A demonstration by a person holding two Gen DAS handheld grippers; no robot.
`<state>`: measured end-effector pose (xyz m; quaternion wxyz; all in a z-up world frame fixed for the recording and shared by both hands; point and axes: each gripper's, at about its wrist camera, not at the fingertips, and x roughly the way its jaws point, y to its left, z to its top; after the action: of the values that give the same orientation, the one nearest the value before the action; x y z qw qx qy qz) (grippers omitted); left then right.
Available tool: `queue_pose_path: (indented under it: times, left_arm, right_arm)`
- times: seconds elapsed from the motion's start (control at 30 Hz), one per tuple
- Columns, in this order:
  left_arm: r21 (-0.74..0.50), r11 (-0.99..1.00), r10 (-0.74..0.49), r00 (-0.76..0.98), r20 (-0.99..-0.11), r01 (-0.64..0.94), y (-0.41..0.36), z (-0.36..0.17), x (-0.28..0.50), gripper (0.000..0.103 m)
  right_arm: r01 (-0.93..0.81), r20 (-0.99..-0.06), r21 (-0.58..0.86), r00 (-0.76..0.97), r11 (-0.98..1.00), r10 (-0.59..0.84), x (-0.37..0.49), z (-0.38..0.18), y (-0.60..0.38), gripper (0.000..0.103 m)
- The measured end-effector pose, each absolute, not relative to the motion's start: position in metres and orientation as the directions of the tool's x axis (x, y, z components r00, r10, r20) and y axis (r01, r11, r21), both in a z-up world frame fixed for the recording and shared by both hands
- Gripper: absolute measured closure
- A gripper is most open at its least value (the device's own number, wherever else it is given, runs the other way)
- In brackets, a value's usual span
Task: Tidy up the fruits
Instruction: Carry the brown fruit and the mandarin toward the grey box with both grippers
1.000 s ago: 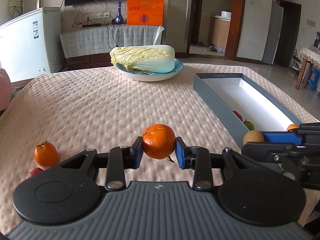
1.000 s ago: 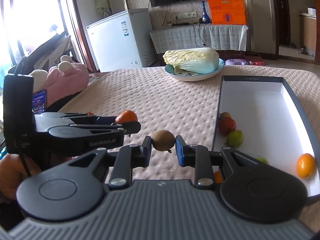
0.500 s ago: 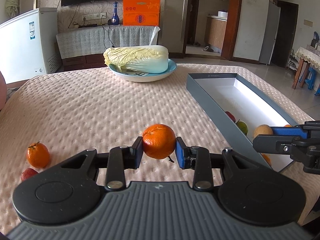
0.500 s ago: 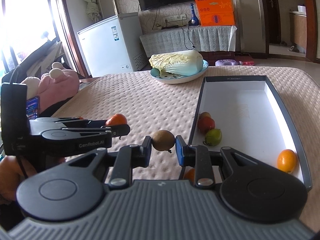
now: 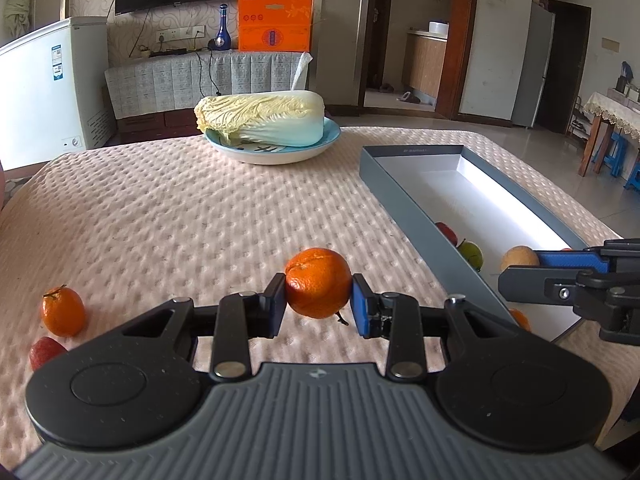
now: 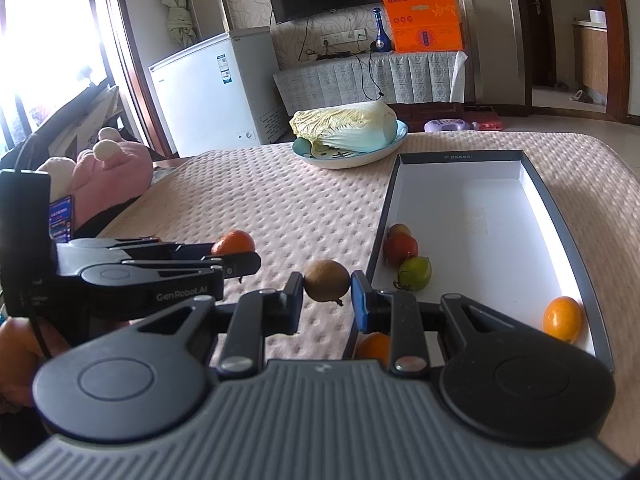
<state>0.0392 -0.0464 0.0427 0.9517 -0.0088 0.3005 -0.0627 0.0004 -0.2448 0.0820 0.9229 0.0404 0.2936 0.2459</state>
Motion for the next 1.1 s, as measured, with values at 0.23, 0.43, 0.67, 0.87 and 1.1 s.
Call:
queue_pose_path:
  times: [0.23, 0.43, 0.67, 0.87, 1.1]
  left_arm:
    - [-0.054, 0.992, -0.124, 0.810, -0.573, 0.114, -0.048, 0.042, 0.039, 0.064]
    - [-0.060, 0.992, -0.128, 0.813, -0.568, 0.114, -0.048, 0.043, 0.040, 0.064]
    - [-0.075, 0.990, -0.144, 0.819, -0.556, 0.123, -0.050, 0.047, 0.038, 0.064]
    - [-0.090, 0.987, -0.159, 0.820, -0.550, 0.130, -0.055, 0.049, 0.040, 0.064]
    - [-0.092, 0.982, -0.187, 0.819, -0.542, 0.164, -0.067, 0.051, 0.042, 0.064]
  right_arm:
    - [-0.430, -0.524, 0.217, 0.706, 0.876, 0.476, -0.001, 0.082, -0.246, 0.074]
    - [-0.433, -0.523, 0.216, 0.706, 0.875, 0.478, 0.001, 0.082, -0.244, 0.074]
    - [-0.419, -0.523, 0.216, 0.713, 0.882, 0.467, 0.002, 0.081, -0.247, 0.074]
    - [-0.403, -0.520, 0.219, 0.722, 0.889, 0.456, 0.002, 0.081, -0.252, 0.074]
    - [-0.381, -0.516, 0.217, 0.736, 0.899, 0.437, 0.000, 0.082, -0.261, 0.074]
